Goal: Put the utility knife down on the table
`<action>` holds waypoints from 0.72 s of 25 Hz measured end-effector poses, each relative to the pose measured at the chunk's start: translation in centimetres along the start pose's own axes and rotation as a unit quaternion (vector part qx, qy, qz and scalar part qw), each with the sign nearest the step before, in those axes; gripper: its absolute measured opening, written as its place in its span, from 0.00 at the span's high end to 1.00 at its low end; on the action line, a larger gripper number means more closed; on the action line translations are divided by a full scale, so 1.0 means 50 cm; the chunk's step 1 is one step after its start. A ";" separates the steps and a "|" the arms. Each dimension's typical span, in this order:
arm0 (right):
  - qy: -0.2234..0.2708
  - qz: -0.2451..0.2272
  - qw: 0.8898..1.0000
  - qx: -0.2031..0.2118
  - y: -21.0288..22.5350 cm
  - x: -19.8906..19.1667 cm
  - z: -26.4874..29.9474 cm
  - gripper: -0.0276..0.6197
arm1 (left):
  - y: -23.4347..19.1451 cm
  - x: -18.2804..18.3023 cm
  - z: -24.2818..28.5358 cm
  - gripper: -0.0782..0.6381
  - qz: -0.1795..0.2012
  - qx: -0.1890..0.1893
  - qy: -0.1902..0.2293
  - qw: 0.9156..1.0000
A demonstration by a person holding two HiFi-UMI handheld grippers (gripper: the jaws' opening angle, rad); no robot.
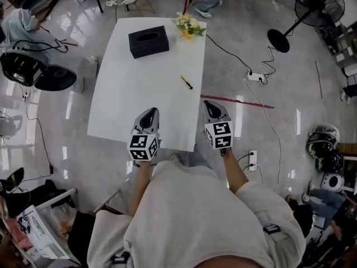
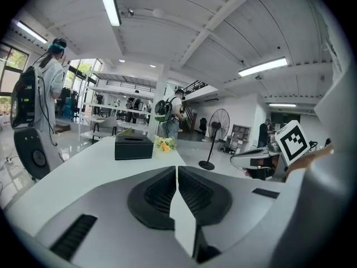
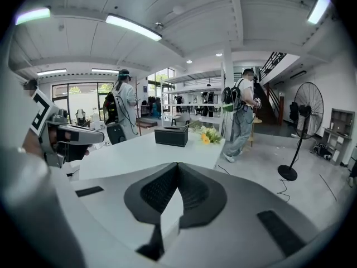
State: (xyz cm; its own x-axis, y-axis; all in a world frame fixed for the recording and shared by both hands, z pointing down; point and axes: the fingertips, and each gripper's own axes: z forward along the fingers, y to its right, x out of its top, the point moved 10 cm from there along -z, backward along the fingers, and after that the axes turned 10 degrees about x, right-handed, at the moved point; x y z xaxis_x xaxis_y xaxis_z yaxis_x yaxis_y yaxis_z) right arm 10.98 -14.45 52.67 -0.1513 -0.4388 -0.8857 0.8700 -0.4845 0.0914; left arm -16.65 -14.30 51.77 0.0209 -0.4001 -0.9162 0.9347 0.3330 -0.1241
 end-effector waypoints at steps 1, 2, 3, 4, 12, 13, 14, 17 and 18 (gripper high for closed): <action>0.005 0.001 1.000 -0.002 -0.003 0.003 -0.008 0.91 | 0.000 0.002 -0.005 0.85 0.001 0.000 0.003 1.000; 0.011 0.002 1.000 -0.004 -0.006 0.006 -0.016 0.91 | 0.001 0.005 -0.009 0.85 0.002 0.000 0.007 1.000; 0.018 0.002 1.000 -0.006 -0.008 0.010 -0.023 0.91 | 0.001 0.007 -0.012 0.85 0.003 -0.001 0.010 1.000; 0.024 0.003 1.000 -0.008 -0.010 0.015 -0.029 0.91 | 0.000 0.010 -0.014 0.85 0.004 -0.001 0.014 1.000; 0.062 -0.005 0.998 -0.016 -0.026 0.044 -0.066 0.91 | 0.012 0.045 -0.027 0.85 0.014 -0.009 0.047 0.999; 0.065 -0.006 0.998 -0.017 -0.026 0.048 -0.069 0.91 | 0.013 0.052 -0.027 0.85 0.015 -0.010 0.052 0.998; 0.067 -0.008 0.998 -0.018 -0.026 0.050 -0.072 0.91 | 0.015 0.057 -0.027 0.85 0.017 -0.011 0.057 0.998; 0.073 -0.010 0.997 -0.019 -0.026 0.056 -0.080 0.91 | 0.020 0.072 -0.028 0.85 0.020 -0.013 0.068 0.997; 0.075 -0.010 0.997 -0.020 -0.026 0.058 -0.083 0.91 | 0.021 0.077 -0.029 0.85 0.021 -0.013 0.071 0.997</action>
State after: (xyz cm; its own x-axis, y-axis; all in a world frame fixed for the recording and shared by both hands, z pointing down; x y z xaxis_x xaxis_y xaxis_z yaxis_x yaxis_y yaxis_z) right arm 11.32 -11.97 48.08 -0.0998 -0.3099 -0.9455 0.8856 -0.4608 0.0576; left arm -16.11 -14.29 47.55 0.0080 -0.2608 -0.9654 0.9244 0.3701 -0.0924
